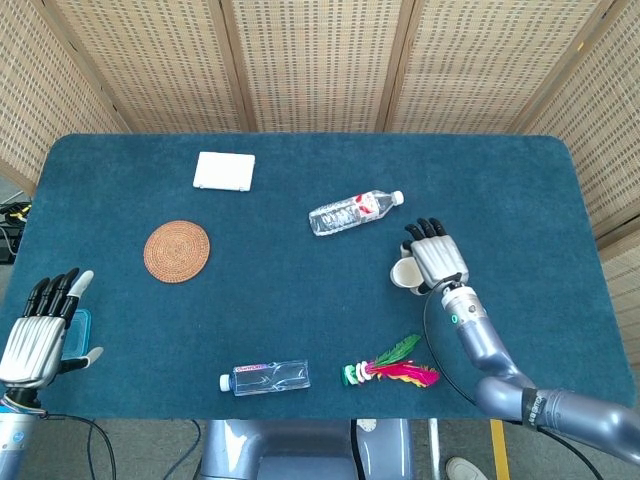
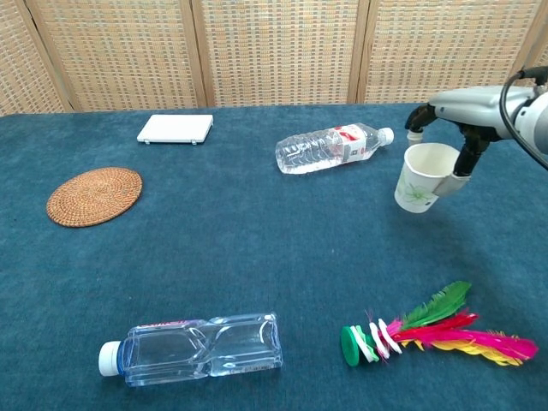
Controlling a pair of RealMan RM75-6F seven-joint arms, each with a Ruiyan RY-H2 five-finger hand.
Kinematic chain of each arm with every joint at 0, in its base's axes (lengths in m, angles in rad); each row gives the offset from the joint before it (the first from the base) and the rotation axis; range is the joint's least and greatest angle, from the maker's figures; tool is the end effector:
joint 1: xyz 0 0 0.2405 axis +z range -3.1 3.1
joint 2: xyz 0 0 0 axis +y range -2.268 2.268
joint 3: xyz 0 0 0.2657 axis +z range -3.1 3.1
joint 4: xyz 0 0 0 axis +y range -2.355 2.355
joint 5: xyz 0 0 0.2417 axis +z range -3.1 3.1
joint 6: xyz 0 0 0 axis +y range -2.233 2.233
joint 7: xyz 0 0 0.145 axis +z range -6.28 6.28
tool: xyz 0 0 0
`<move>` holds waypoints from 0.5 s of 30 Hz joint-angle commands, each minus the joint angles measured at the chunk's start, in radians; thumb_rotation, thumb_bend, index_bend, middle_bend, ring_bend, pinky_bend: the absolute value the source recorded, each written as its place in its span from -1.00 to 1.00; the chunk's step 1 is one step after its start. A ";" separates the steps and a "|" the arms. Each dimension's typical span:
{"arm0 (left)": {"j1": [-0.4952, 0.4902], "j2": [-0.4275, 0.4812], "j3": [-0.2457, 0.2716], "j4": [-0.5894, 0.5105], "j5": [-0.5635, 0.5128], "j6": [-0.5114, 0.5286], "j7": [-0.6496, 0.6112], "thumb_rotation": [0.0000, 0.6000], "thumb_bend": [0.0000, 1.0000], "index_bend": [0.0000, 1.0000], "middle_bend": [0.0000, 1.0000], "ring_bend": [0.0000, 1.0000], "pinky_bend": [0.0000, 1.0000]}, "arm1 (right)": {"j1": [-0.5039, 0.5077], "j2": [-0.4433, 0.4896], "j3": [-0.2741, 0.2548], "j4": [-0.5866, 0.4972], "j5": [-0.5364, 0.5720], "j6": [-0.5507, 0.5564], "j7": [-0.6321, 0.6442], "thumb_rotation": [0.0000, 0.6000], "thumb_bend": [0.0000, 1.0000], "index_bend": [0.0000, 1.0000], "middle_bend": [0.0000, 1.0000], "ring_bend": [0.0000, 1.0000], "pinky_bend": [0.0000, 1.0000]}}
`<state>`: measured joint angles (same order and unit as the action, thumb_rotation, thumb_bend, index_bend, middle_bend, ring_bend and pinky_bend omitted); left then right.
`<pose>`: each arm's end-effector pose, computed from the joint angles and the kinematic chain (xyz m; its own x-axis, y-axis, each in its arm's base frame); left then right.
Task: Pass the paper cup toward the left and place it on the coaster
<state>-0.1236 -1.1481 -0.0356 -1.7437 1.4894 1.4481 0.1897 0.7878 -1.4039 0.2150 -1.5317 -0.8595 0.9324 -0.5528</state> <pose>-0.2944 0.1903 0.1058 0.4244 0.0478 0.9042 0.9050 -0.0546 -0.4219 -0.1714 -0.3926 0.0050 0.5615 -0.2368 0.7929 -0.8239 -0.2492 0.5091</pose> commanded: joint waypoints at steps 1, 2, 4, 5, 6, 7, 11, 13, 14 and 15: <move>0.000 0.004 0.000 0.000 0.000 0.000 -0.008 1.00 -0.89 -1.00 -1.00 -1.00 -1.00 | 0.038 -0.014 0.020 -0.044 0.006 0.018 -0.037 1.00 -0.83 -0.12 -0.75 -1.00 -1.00; 0.000 0.005 0.000 0.000 -0.002 -0.002 -0.012 1.00 -0.89 -1.00 -1.00 -1.00 -1.00 | 0.048 -0.023 0.024 -0.052 0.010 0.022 -0.049 1.00 -0.83 -0.12 -0.75 -1.00 -1.00; 0.000 0.007 0.001 0.002 -0.003 -0.005 -0.019 1.00 -0.89 -1.00 -1.00 -1.00 -1.00 | 0.077 -0.046 0.033 -0.066 0.022 0.027 -0.078 1.00 -0.83 -0.12 -0.75 -1.00 -1.00; -0.001 0.007 0.001 0.003 -0.003 -0.005 -0.021 1.00 -0.89 -1.00 -1.00 -1.00 -1.00 | 0.091 -0.058 0.038 -0.069 0.031 0.028 -0.093 1.00 -0.83 -0.12 -0.75 -1.00 -1.00; -0.001 0.007 0.001 0.005 -0.001 -0.005 -0.021 1.00 -0.89 -1.00 -1.00 -1.00 -1.00 | 0.111 -0.075 0.044 -0.070 0.045 0.030 -0.112 1.00 -0.83 -0.12 -0.75 -1.00 -1.00; -0.002 0.006 0.002 0.006 0.000 -0.005 -0.021 1.00 -0.89 -1.00 -1.00 -1.00 -1.00 | 0.126 -0.089 0.049 -0.068 0.056 0.029 -0.126 1.00 -0.83 -0.12 -0.75 -1.00 -1.00; -0.004 0.010 0.008 0.002 0.008 -0.011 -0.037 1.00 -0.89 -1.00 -1.00 -1.00 -1.00 | 0.192 -0.155 0.069 -0.037 0.096 0.023 -0.170 1.00 -0.83 -0.13 -0.75 -1.00 -1.00; -0.004 0.014 0.009 0.004 0.011 -0.013 -0.051 1.00 -0.89 -1.00 -1.00 -1.00 -1.00 | 0.226 -0.195 0.074 -0.008 0.116 0.018 -0.190 1.00 -0.83 -0.13 -0.75 -1.00 -1.00; -0.004 0.015 0.009 0.005 0.010 -0.014 -0.058 1.00 -0.89 -1.00 -1.00 -1.00 -1.00 | 0.240 -0.212 0.076 0.006 0.122 0.017 -0.197 1.00 -0.83 -0.13 -0.75 -1.00 -1.00; -0.005 0.017 0.008 0.008 0.009 -0.016 -0.064 1.00 -0.89 -1.00 -1.00 -1.00 -1.00 | 0.255 -0.233 0.078 0.023 0.126 0.013 -0.202 1.00 -0.83 -0.13 -0.75 -1.00 -1.00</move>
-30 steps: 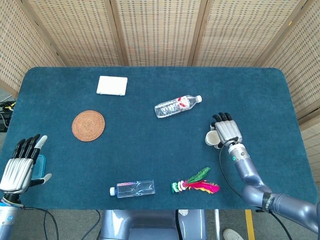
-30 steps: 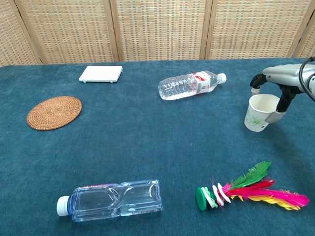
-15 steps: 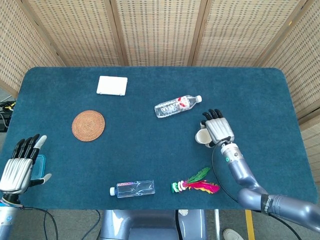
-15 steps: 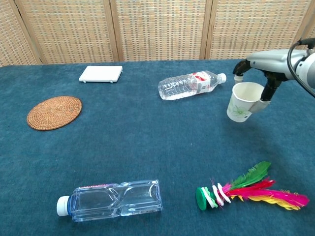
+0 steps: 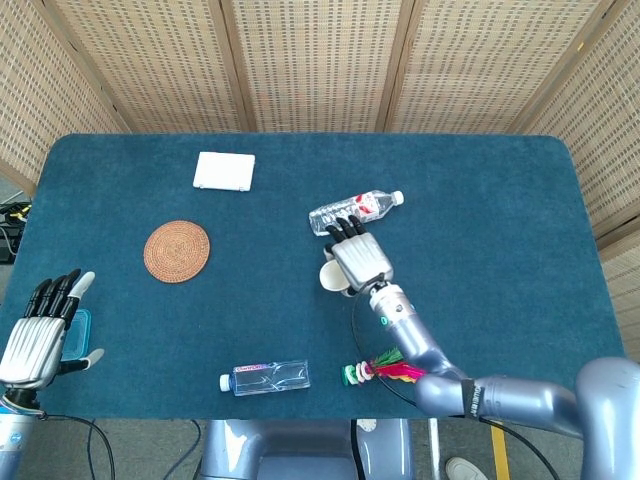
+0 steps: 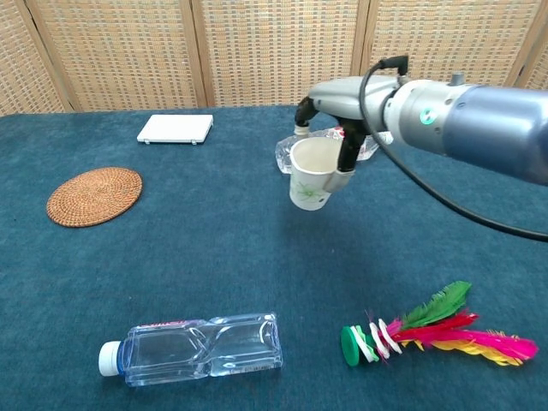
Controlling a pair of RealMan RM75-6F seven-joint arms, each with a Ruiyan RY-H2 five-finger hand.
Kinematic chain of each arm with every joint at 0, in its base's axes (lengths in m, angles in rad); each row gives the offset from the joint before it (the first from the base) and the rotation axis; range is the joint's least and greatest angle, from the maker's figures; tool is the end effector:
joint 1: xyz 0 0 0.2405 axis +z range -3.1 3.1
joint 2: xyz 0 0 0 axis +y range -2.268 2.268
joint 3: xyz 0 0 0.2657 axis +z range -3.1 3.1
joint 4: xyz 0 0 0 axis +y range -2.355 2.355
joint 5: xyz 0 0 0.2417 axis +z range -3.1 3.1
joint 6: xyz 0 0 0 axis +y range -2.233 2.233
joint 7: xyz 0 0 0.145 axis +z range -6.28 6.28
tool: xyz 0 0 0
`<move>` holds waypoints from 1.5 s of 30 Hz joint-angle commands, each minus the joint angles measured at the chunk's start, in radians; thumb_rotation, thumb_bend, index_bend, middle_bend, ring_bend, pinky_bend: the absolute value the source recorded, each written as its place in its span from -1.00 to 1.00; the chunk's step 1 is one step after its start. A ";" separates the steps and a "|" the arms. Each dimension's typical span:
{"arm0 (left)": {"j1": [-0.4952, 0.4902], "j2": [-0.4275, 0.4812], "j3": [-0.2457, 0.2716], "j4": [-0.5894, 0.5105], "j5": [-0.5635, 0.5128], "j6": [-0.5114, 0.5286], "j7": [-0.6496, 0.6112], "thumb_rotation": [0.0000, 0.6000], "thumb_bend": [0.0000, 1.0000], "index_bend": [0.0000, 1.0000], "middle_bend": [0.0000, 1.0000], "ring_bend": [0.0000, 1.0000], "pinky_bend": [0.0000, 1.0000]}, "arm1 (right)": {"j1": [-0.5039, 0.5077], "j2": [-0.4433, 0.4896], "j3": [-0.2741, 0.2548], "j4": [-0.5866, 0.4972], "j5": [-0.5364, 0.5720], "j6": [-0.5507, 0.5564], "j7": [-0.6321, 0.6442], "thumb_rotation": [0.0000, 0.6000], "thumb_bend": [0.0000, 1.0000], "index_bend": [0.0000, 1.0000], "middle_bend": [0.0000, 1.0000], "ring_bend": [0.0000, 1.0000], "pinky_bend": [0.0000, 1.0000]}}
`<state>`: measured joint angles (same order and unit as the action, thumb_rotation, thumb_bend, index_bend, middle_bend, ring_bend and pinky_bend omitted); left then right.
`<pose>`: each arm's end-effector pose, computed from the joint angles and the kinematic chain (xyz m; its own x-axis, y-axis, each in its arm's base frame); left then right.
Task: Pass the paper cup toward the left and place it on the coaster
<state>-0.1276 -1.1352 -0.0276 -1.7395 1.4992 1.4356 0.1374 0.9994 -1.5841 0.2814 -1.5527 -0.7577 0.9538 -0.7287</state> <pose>-0.2963 0.1897 0.1070 0.3945 0.0660 0.9165 0.9182 -0.0658 -0.3905 -0.0499 -0.3883 -0.0529 0.5672 -0.1930 0.8007 -0.7807 -0.4357 0.4480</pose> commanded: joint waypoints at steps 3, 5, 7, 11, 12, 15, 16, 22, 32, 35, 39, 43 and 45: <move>-0.003 0.006 -0.003 0.012 -0.011 -0.009 -0.030 1.00 -0.89 -1.00 -1.00 -1.00 -1.00 | 0.086 -0.115 0.024 0.101 0.048 -0.023 -0.030 1.00 -0.83 -0.14 -0.75 -1.00 -1.00; -0.004 0.007 -0.005 0.016 -0.016 -0.013 -0.037 1.00 -0.89 -1.00 -1.00 -1.00 -1.00 | 0.107 -0.147 0.030 0.136 0.059 -0.032 -0.030 1.00 -0.83 -0.14 -0.75 -1.00 -1.00; -0.007 0.008 -0.003 0.019 -0.015 -0.020 -0.045 1.00 -0.89 -1.00 -1.00 -1.00 -1.00 | 0.134 -0.187 0.036 0.187 0.068 -0.045 -0.030 1.00 -0.83 -0.14 -0.75 -1.00 -1.00; -0.012 0.012 0.002 0.020 -0.008 -0.031 -0.062 1.00 -0.89 -1.00 -1.00 -1.00 -1.00 | 0.173 -0.252 0.032 0.287 0.077 -0.070 -0.031 1.00 -0.83 -0.15 -0.76 -1.00 -1.00; -0.013 0.012 0.002 0.021 -0.009 -0.032 -0.064 1.00 -0.89 -1.00 -1.00 -1.00 -1.00 | 0.176 -0.259 0.030 0.299 0.078 -0.074 -0.030 1.00 -0.83 -0.15 -0.76 -1.00 -1.00; -0.017 0.012 0.001 0.026 -0.015 -0.042 -0.071 1.00 -0.89 -1.00 -1.00 -1.00 -1.00 | 0.188 -0.289 0.024 0.347 0.086 -0.091 -0.023 1.00 -0.83 -0.18 -0.78 -1.00 -1.00; -0.018 0.011 0.001 0.027 -0.016 -0.043 -0.073 1.00 -0.89 -1.00 -1.00 -1.00 -1.00 | 0.190 -0.295 0.021 0.358 0.087 -0.095 -0.022 1.00 -0.83 -0.19 -0.79 -1.00 -1.00; -0.018 0.015 -0.001 0.028 -0.021 -0.042 -0.081 1.00 -0.89 -1.00 -1.00 -1.00 -1.00 | 0.193 -0.306 0.011 0.384 0.089 -0.108 -0.012 1.00 -0.83 -0.38 -0.95 -1.00 -1.00; -0.017 0.015 0.000 0.025 -0.020 -0.037 -0.072 1.00 -0.89 -1.00 -1.00 -1.00 -1.00 | 0.182 -0.246 -0.021 0.291 0.132 -0.056 -0.094 1.00 -0.83 -0.75 -1.00 -1.00 -1.00; -0.017 0.013 0.002 0.023 -0.017 -0.036 -0.065 1.00 -0.89 -1.00 -1.00 -1.00 -1.00 | 0.160 -0.203 -0.034 0.227 0.135 -0.010 -0.112 1.00 -0.83 -0.86 -1.00 -1.00 -1.00; -0.018 0.009 0.006 0.020 -0.011 -0.037 -0.050 1.00 -0.89 -1.00 -1.00 -1.00 -1.00 | 0.100 -0.120 -0.066 0.119 0.102 0.077 -0.109 1.00 -0.83 -0.94 -1.00 -1.00 -1.00; -0.018 0.005 0.008 0.016 -0.006 -0.034 -0.039 1.00 -0.89 -1.00 -1.00 -1.00 -1.00 | 0.032 -0.042 -0.106 0.026 0.045 0.153 -0.084 1.00 -0.83 -0.96 -1.00 -1.00 -1.00; -0.019 0.003 0.009 0.013 -0.003 -0.033 -0.028 1.00 -0.89 -1.00 -1.00 -1.00 -1.00 | -0.008 0.000 -0.136 -0.023 0.003 0.201 -0.075 1.00 -0.83 -0.96 -1.00 -1.00 -1.00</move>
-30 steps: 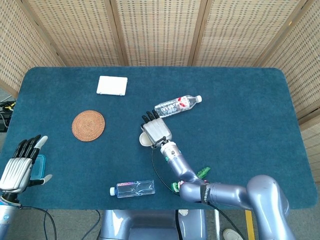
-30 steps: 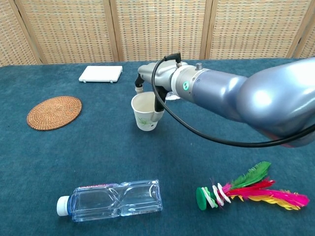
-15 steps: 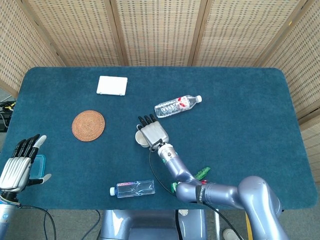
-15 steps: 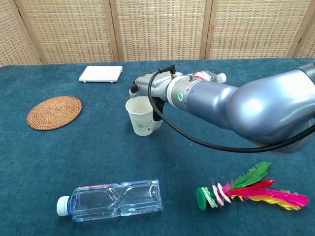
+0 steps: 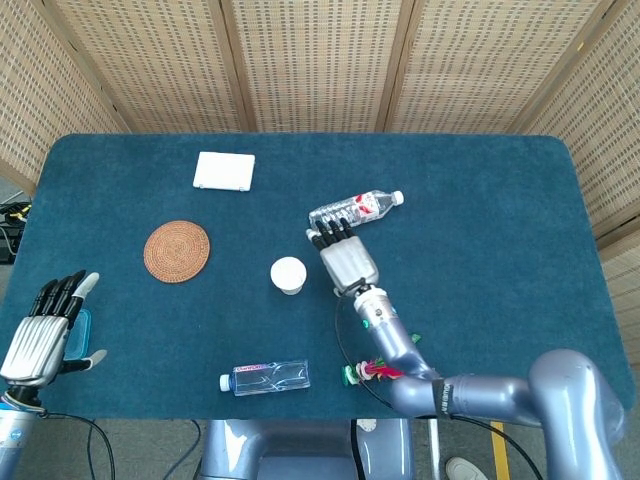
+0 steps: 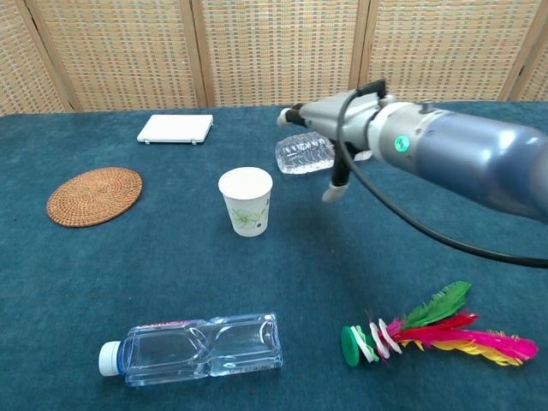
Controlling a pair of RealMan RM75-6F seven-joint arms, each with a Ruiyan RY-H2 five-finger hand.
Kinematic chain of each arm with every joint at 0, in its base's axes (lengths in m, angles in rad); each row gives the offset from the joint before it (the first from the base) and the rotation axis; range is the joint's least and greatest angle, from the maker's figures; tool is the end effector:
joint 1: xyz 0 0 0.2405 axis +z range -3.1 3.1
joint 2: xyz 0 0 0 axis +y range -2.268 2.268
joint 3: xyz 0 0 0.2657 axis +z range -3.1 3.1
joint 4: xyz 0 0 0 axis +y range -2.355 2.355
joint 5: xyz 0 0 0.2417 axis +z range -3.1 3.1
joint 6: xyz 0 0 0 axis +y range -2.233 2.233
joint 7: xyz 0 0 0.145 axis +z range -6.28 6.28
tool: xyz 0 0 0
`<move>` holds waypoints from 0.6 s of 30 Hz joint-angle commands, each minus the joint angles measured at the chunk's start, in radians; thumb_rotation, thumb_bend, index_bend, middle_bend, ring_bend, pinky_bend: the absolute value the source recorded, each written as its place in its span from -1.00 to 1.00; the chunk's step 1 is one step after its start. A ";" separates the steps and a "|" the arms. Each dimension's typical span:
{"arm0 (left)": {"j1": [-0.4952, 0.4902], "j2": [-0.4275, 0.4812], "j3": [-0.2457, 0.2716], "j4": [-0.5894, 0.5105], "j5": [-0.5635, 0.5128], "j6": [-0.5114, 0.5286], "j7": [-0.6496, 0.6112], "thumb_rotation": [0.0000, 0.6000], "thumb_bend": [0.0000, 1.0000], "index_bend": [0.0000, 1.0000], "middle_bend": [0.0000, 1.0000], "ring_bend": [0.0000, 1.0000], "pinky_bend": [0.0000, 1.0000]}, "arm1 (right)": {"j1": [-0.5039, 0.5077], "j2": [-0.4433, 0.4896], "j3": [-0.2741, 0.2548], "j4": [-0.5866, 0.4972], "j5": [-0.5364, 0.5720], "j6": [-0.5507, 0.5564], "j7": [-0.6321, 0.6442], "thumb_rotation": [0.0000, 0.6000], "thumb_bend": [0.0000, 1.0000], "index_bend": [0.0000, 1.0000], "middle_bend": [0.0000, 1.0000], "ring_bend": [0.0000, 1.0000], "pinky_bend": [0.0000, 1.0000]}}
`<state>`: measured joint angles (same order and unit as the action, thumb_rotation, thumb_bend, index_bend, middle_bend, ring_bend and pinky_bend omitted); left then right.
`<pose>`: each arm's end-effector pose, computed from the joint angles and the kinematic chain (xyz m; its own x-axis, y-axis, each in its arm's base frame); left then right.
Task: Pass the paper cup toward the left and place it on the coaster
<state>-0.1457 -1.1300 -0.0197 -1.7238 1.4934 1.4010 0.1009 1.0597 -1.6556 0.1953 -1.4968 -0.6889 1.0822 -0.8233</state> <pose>-0.3004 0.1933 0.1043 0.3824 0.1016 0.9184 0.9235 -0.0760 -0.3761 -0.0564 -0.3835 -0.0714 0.6580 -0.1378 0.7403 -0.7216 -0.3964 0.5676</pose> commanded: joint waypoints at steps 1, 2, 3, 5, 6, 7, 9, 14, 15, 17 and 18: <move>0.000 -0.004 0.001 -0.005 0.003 0.002 0.015 1.00 -0.89 -1.00 -1.00 -1.00 -1.00 | -0.103 0.098 -0.072 -0.113 -0.098 0.110 0.040 1.00 -0.83 -0.96 -1.00 -1.00 -1.00; 0.000 -0.005 0.002 -0.007 0.004 0.003 0.021 1.00 -0.89 -1.00 -1.00 -1.00 -1.00 | -0.130 0.116 -0.088 -0.138 -0.127 0.134 0.063 1.00 -0.83 -0.96 -1.00 -1.00 -1.00; 0.000 -0.006 0.002 -0.009 0.006 0.005 0.025 1.00 -0.89 -1.00 -1.00 -1.00 -1.00 | -0.159 0.134 -0.105 -0.157 -0.155 0.156 0.091 1.00 -0.83 -0.97 -1.00 -1.00 -1.00; 0.002 -0.008 0.004 -0.012 0.009 0.010 0.037 1.00 -0.89 -1.00 -1.00 -1.00 -1.00 | -0.229 0.171 -0.153 -0.186 -0.234 0.214 0.163 1.00 -0.83 -0.98 -1.00 -1.00 -1.00; 0.002 -0.009 0.004 -0.014 0.011 0.011 0.040 1.00 -0.89 -1.00 -1.00 -1.00 -1.00 | -0.257 0.183 -0.173 -0.188 -0.271 0.235 0.194 1.00 -0.83 -0.99 -1.00 -1.00 -1.00; 0.002 -0.009 0.004 -0.015 0.011 0.012 0.041 1.00 -0.89 -1.00 -1.00 -1.00 -1.00 | -0.275 0.190 -0.185 -0.187 -0.295 0.249 0.215 1.00 -0.83 -1.00 -1.00 -1.00 -1.00; 0.003 -0.009 0.004 -0.018 0.012 0.015 0.044 1.00 -0.89 -1.00 -1.00 -1.00 -1.00 | -0.325 0.210 -0.220 -0.181 -0.366 0.294 0.267 1.00 -0.83 -1.00 -1.00 -1.00 -1.00; 0.000 -0.012 0.007 -0.022 0.014 0.009 0.059 1.00 -0.89 -1.00 -1.00 -1.00 -1.00 | -0.453 0.253 -0.296 -0.166 -0.508 0.417 0.378 1.00 -0.83 -1.00 -1.00 -1.00 -1.00; -0.001 -0.014 0.007 -0.023 0.014 0.007 0.067 1.00 -0.89 -1.00 -1.00 -1.00 -1.00 | -0.477 0.260 -0.306 -0.162 -0.526 0.436 0.398 1.00 -0.83 -1.00 -1.00 -1.00 -1.00; -0.004 -0.018 0.008 -0.027 0.017 0.003 0.080 1.00 -0.89 -1.00 -1.00 -1.00 -1.00 | -0.524 0.267 -0.324 -0.153 -0.559 0.479 0.436 1.00 -0.83 -1.00 -1.00 -1.00 -1.00; -0.005 -0.020 0.007 -0.031 0.017 0.003 0.086 1.00 -0.89 -1.00 -1.00 -1.00 -1.00 | -0.546 0.268 -0.331 -0.144 -0.581 0.499 0.453 1.00 -0.83 -1.00 -1.00 -1.00 -1.00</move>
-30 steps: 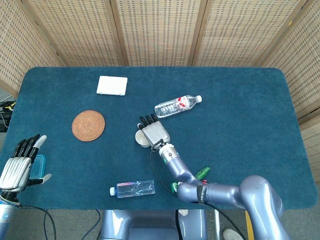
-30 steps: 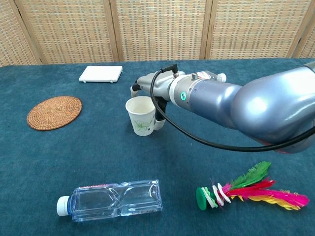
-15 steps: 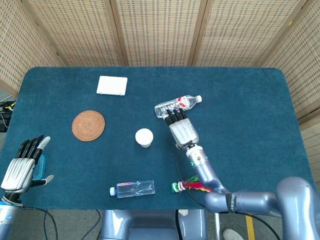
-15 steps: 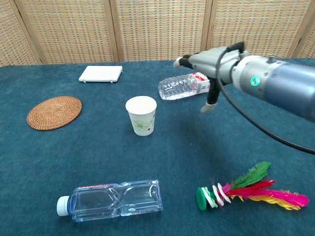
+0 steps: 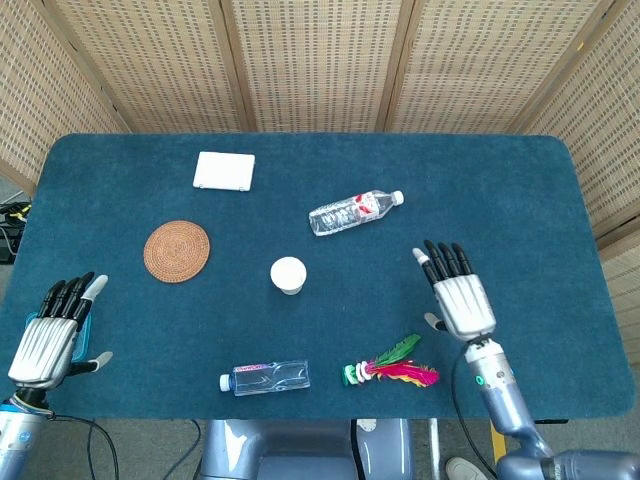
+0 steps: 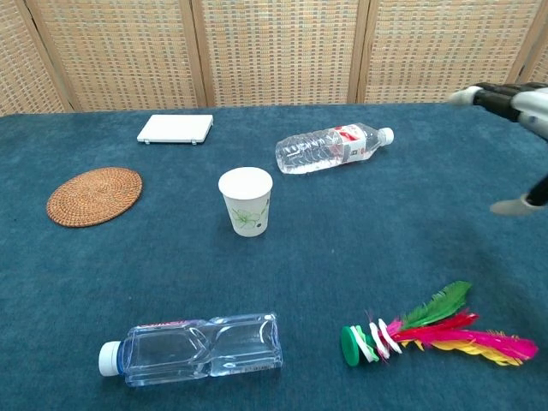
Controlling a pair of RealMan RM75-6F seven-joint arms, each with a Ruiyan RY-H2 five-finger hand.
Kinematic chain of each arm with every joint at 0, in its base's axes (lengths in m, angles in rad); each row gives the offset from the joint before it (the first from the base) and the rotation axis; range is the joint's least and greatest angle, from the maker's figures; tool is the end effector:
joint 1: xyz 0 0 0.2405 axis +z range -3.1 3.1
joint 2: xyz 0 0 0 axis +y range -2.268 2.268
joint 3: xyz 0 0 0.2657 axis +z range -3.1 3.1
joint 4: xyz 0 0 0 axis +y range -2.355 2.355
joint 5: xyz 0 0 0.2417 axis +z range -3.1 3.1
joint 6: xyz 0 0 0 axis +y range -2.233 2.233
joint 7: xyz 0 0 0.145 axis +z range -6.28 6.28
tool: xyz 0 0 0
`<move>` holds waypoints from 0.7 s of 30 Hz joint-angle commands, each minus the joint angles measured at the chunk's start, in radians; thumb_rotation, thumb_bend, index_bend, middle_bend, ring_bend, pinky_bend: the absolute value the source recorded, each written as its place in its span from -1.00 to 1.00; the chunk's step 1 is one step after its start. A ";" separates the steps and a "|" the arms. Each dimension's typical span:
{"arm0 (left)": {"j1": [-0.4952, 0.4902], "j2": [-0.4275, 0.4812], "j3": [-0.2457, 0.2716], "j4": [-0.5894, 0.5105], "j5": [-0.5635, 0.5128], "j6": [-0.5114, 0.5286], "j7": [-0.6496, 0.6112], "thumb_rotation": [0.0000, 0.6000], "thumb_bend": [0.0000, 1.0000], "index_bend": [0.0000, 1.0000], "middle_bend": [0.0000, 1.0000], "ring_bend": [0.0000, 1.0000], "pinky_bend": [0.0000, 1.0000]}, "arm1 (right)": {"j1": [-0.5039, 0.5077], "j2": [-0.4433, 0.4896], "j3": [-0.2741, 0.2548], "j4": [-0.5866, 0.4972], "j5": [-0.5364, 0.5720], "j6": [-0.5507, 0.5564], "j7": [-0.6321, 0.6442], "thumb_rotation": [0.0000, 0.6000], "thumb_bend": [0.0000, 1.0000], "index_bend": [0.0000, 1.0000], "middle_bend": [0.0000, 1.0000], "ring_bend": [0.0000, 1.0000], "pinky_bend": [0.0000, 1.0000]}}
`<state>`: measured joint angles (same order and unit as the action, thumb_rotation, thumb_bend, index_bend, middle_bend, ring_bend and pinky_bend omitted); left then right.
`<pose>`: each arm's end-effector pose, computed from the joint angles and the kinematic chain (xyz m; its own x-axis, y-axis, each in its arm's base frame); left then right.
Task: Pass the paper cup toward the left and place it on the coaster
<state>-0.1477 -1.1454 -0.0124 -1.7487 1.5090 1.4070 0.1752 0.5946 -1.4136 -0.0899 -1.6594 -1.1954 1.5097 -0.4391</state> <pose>-0.2899 0.1908 0.0967 0.4169 0.0985 0.9036 0.9074 -0.1023 -0.4076 -0.2146 -0.2794 0.0248 0.5211 0.0020 0.8535 -0.8305 -0.2293 0.5076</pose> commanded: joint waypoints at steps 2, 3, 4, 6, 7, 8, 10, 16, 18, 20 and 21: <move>-0.007 -0.007 0.000 -0.011 0.004 -0.007 0.022 1.00 -0.89 -1.00 -1.00 -1.00 -1.00 | -0.123 0.026 -0.059 0.037 -0.124 0.120 0.094 1.00 -0.83 -1.00 -1.00 -1.00 -1.00; -0.009 -0.008 0.001 -0.014 0.004 -0.011 0.024 1.00 -0.89 -1.00 -1.00 -1.00 -1.00 | -0.141 0.025 -0.066 0.046 -0.149 0.139 0.102 1.00 -0.83 -1.00 -1.00 -1.00 -1.00; -0.012 -0.009 0.000 -0.017 0.004 -0.015 0.024 1.00 -0.89 -1.00 -1.00 -1.00 -1.00 | -0.150 0.024 -0.068 0.050 -0.163 0.149 0.107 1.00 -0.83 -1.00 -1.00 -1.00 -1.00; -0.021 -0.009 -0.004 -0.023 0.000 -0.027 0.030 1.00 -0.89 -1.00 -1.00 -1.00 -1.00 | -0.174 0.023 -0.074 0.063 -0.191 0.167 0.116 1.00 -0.83 -1.00 -1.00 -1.00 -1.00; -0.029 -0.007 -0.009 -0.028 -0.002 -0.036 0.037 1.00 -0.89 -1.00 -1.00 -1.00 -1.00 | -0.185 0.023 -0.074 0.071 -0.202 0.172 0.122 1.00 -0.83 -1.00 -1.00 -1.00 -1.00; -0.040 -0.003 -0.016 -0.033 -0.004 -0.046 0.044 1.00 -0.89 -1.00 -1.00 -1.00 -1.00 | -0.195 0.023 -0.073 0.080 -0.209 0.173 0.128 1.00 -0.83 -1.00 -1.00 -1.00 -1.00; -0.062 0.008 -0.032 -0.046 -0.009 -0.066 0.059 1.00 -0.89 -1.00 -1.00 -1.00 -1.00 | -0.209 0.025 -0.068 0.093 -0.216 0.171 0.141 1.00 -0.83 -1.00 -1.00 -1.00 -1.00; -0.188 0.077 -0.120 -0.114 -0.070 -0.210 0.061 1.00 -0.89 -1.00 -1.00 -1.00 -1.00 | -0.235 0.033 -0.040 0.103 -0.254 0.171 0.175 1.00 -0.83 -1.00 -1.00 -1.00 -1.00; -0.234 0.094 -0.145 -0.122 -0.094 -0.269 0.060 1.00 -0.89 -1.00 -1.00 -1.00 -1.00 | -0.241 0.034 -0.036 0.104 -0.258 0.163 0.176 1.00 -0.83 -1.00 -1.00 -1.00 -1.00; -0.289 0.107 -0.172 -0.125 -0.128 -0.338 0.077 1.00 -0.83 -1.00 -1.00 -1.00 -1.00 | -0.247 0.035 -0.030 0.105 -0.262 0.155 0.176 1.00 -0.83 -1.00 -1.00 -1.00 -1.00; -0.311 0.107 -0.184 -0.123 -0.142 -0.361 0.091 1.00 -0.79 -1.00 -1.00 -1.00 -1.00 | -0.250 0.035 -0.028 0.105 -0.263 0.151 0.176 1.00 -0.83 -1.00 -1.00 -1.00 -1.00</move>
<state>-0.3884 -1.0632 -0.1513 -1.8580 1.4162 1.1223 0.2445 0.3463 -1.3791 -0.1191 -1.5549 -1.4574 1.6628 -0.2629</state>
